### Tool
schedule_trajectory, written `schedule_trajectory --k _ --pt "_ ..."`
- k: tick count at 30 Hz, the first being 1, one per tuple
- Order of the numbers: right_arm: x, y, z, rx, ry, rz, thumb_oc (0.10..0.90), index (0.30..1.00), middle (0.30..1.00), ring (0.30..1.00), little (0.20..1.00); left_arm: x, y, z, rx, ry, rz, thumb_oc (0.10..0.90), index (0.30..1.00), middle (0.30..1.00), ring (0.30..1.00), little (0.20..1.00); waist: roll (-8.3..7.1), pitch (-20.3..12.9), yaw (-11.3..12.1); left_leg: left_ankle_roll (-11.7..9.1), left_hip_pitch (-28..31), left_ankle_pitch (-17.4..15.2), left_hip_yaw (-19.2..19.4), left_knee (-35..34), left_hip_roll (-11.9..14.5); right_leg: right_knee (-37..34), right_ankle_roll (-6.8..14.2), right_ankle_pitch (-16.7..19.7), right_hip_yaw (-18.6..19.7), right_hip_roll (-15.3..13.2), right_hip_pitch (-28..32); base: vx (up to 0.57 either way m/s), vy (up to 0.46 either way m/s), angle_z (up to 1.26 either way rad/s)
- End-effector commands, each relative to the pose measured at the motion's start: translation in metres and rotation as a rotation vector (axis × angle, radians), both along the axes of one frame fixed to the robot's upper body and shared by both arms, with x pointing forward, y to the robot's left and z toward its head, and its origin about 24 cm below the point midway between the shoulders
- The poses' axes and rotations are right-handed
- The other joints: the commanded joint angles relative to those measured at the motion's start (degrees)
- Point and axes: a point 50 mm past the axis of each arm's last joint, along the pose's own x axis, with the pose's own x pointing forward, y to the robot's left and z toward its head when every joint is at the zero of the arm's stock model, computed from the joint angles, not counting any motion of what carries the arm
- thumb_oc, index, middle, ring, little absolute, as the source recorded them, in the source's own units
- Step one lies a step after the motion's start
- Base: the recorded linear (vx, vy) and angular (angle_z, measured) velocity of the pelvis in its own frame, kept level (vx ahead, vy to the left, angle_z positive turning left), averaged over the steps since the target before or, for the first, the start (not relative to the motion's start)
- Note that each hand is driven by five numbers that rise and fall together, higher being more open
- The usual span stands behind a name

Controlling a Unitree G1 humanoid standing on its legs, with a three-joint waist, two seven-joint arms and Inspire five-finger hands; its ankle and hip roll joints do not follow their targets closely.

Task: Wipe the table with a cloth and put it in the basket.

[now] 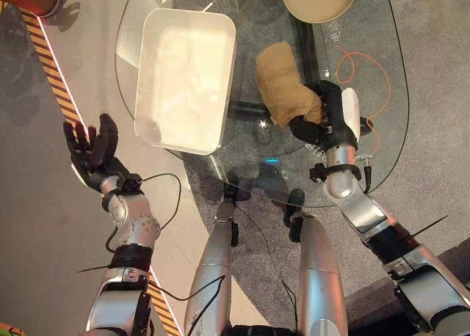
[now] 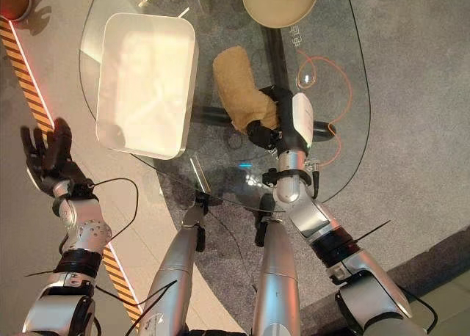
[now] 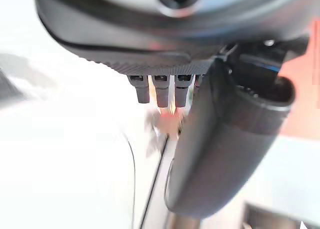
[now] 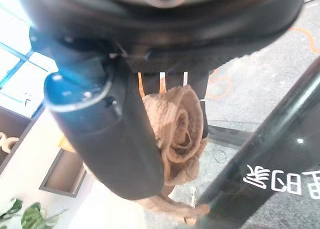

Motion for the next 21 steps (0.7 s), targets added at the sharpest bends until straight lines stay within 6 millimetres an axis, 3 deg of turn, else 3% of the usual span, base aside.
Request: schedule_trajectory --k 1,3,11,21 --pt "-0.03 0.027 0.076 0.067 -0.431 0.168 0.1 0.3 0.3 0.3 0.2 -0.004 -0.007 0.048 0.231 -0.232 -0.06 0.8 0.9 0.9 0.9 0.9 -1.73 -1.5 0.2 3.3 0.6 -9.8 4.2 8.3 -2.9 -9.6 1.6 4.9 0.6 3.7 2.5 0.0 0.0 0.0" --pt "-0.032 0.026 0.077 0.063 -0.448 0.174 0.1 0.3 0.3 0.3 0.2 -0.003 -0.025 0.06 0.283 -0.303 -0.197 0.8 0.9 0.9 0.9 0.9 -1.69 -1.5 0.1 3.4 0.4 -9.2 4.4 7.7 -2.9 -10.4 1.7 5.9 0.4 3.8 2.5 -0.02 -0.008 0.0" --pt "-0.036 0.031 0.08 0.054 -0.476 0.215 0.1 0.3 0.3 0.3 0.2 0.002 -0.064 0.079 0.353 -0.383 -0.511 0.8 0.9 0.9 0.9 0.9 -1.7 -1.5 -0.5 3.5 1.1 -9.2 4.9 7.1 -2.9 -11.7 2.2 6.7 0.6 3.7 3.5 0.0 0.0 0.0" --pt "-0.04 0.043 0.087 0.043 -0.496 0.293 0.1 0.3 0.3 0.3 0.2 0.009 -0.102 0.084 0.292 -0.415 -0.802 0.8 0.9 0.9 0.9 0.9 -2.24 -1.5 -1.6 3.5 1.7 -9.4 5.4 7.0 -2.8 -12.8 2.7 7.5 1.1 3.8 4.3 0.0 0.0 0.0"
